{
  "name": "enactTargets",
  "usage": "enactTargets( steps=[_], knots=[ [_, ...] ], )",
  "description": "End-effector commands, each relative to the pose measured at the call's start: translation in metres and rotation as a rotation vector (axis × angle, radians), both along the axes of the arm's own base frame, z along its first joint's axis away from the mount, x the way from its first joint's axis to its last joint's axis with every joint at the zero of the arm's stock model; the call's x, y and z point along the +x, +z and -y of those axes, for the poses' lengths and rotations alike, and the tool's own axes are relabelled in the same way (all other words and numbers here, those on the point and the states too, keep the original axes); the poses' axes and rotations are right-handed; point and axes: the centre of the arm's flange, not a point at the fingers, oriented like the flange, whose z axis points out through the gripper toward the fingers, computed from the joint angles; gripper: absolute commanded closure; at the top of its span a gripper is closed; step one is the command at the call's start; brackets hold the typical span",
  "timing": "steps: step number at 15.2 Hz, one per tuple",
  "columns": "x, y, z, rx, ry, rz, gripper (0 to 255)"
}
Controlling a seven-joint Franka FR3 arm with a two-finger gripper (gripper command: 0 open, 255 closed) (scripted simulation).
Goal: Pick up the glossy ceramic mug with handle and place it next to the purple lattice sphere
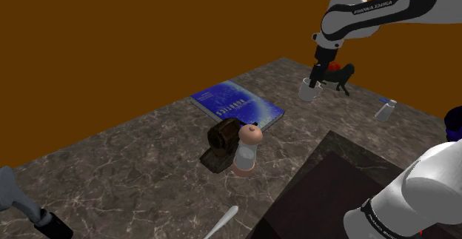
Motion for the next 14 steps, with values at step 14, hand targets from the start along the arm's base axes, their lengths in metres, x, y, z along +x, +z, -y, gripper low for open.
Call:
enactTargets(
  steps=[14],
  knots=[
    [0.069, -0.085, 0.1, -0.036, 0.012, 0.014, 0]
  ],
)
